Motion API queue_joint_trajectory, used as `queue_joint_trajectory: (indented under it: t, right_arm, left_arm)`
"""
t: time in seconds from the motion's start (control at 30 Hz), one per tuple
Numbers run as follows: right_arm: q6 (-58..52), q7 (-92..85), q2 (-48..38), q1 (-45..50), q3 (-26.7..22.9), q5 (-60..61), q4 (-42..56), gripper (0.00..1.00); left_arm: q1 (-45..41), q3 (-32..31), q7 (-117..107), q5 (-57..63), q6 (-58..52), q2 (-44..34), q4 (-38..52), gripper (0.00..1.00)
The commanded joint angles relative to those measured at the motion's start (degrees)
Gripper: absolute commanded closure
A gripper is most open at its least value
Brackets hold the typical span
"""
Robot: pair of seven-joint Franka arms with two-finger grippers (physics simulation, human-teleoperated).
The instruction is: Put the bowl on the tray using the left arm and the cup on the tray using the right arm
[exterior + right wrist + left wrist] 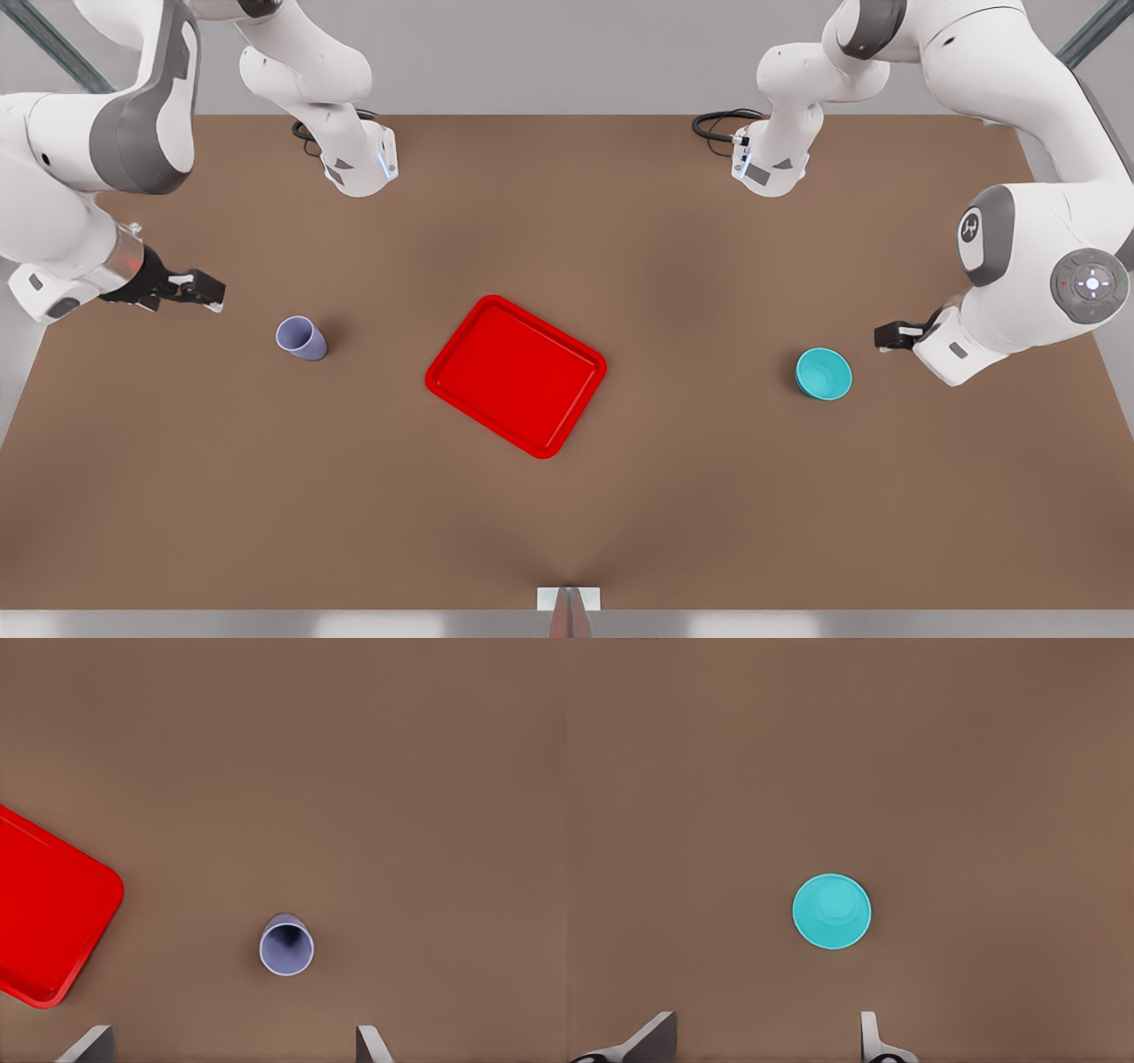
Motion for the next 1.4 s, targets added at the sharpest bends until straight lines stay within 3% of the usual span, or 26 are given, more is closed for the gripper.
queue_joint_trajectory:
  t: [0.0,0.1,0.17,0.3,0.47,0.57,0.8,0.83,0.9,0.93,1.07,1.23,1.37]
  right_arm:
    - [0.0,0.01,0.24,-0.1,0.0,0.0,0.04,0.0]
    - [-0.09,0.09,1.3,0.34,0.09,0.09,-0.22,0.0]
    - [-0.26,1.41,2.0,0.78,0.7,-0.09,-0.22,0.0]
    - [0.0,2.03,3.85,1.92,0.18,0.53,-0.31,0.0]
    - [1.41,2.12,1.21,2.36,-0.88,0.18,0.3,0.0]
    - [1.85,1.41,0.42,1.75,-4.04,0.79,0.21,0.0]
    - [-0.53,0.62,-1.51,4.65,-3.34,1.32,-0.66,0.0]
    - [-0.7,0.53,-0.99,4.65,-3.16,1.32,-0.66,0.0]
    - [-1.67,0.71,-1.16,4.39,-3.34,2.28,-1.1,0.0]
    - [-0.79,0.36,-0.99,4.47,-3.43,3.52,-0.66,0.0]
    - [-0.97,0.71,0.15,4.03,-3.34,3.17,0.39,0.0]
    - [-1.41,0.54,1.74,4.73,-3.17,2.64,1.8,0.0]
    - [-0.88,0.8,2.62,4.21,-3.69,2.55,0.66,0.0]
  left_arm:
    - [0.01,0.0,0.0,0.08,0.0,0.09,-0.09,0.0]
    - [0.71,1.14,0.62,-3.78,2.54,2.81,-2.9,0.0]
    - [0.8,6.94,2.19,-10.55,13.35,3.25,-13.71,0.0]
    - [1.68,13.18,14.76,-20.22,26.01,9.93,-21.28,0.0]
    - [2.38,13.27,24.34,-23.91,32.95,12.57,-26.9,0.0]
    - [2.2,13.1,24.96,-24.0,33.14,13.18,-27.08,0.0]
    - [1.85,12.83,29.0,-24.0,31.99,14.77,-27.87,0.0]
    - [1.85,12.83,29.09,-24.0,31.47,14.77,-27.87,0.03]
    - [1.59,12.83,29.09,-24.0,31.55,15.73,-27.78,0.31]
    - [1.5,12.74,28.92,-24.0,31.64,15.82,-27.78,0.4]
    - [1.41,12.74,28.74,-24.0,31.47,16.88,-27.6,0.58]
    - [1.41,12.74,28.74,-24.0,31.38,17.32,-27.43,0.69]
    - [1.41,12.66,28.56,-24.0,31.2,17.84,-27.52,0.7]
